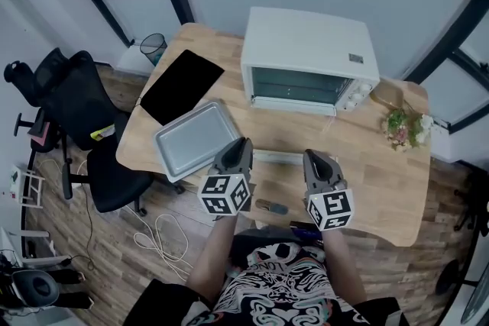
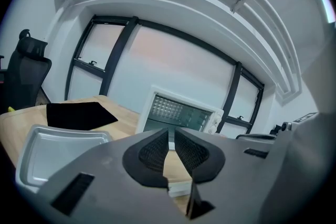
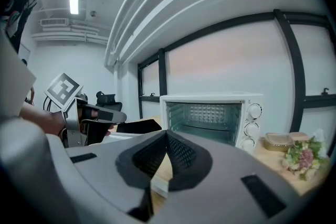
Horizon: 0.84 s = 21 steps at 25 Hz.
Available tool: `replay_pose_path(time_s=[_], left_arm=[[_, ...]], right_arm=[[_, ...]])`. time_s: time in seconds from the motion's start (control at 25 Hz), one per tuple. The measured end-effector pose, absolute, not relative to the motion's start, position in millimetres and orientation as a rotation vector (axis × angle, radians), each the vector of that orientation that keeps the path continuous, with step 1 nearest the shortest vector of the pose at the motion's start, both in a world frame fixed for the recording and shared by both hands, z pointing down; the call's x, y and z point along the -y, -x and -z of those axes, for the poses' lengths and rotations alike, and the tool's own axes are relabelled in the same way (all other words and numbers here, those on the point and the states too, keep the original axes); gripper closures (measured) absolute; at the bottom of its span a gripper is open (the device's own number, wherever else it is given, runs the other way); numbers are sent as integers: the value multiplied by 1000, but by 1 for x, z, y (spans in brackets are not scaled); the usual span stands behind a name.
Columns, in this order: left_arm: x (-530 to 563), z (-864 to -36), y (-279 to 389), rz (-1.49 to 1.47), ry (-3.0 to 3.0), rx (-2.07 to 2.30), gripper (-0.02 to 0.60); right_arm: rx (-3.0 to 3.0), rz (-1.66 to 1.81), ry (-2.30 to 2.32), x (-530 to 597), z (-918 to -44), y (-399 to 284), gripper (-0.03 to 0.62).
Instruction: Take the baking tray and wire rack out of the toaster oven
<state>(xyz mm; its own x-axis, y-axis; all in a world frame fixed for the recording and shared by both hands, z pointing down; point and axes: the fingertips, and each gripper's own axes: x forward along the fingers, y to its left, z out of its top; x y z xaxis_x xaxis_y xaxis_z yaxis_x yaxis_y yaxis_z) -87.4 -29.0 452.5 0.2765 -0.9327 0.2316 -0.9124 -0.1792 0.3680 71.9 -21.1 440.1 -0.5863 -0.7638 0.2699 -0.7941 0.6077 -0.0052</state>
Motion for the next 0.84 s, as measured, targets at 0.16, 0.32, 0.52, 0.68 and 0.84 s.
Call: replay_pose_path(time_s=[0.16,0.32,0.52,0.68,0.84], left_arm=[[27,-453,89,68,-2105,1670,545],[25,-455,92,65,-2093,1683,545],[24,-456,99,69,-2065,1724,545],[22,-458,102,66,-2055,1733,545],[22,-459,106,66,-2052,1741,545]], right_arm=[[2593,-184,-1284,20,-440,-74,594],[2600,-155,-1294,20,-436,-74,594],[2603,-143,-1295,20,-434,-72,594],[2603,-151,-1284,18,-437,-71,594],[2603,-158,-1279,18,-439,-68,594]])
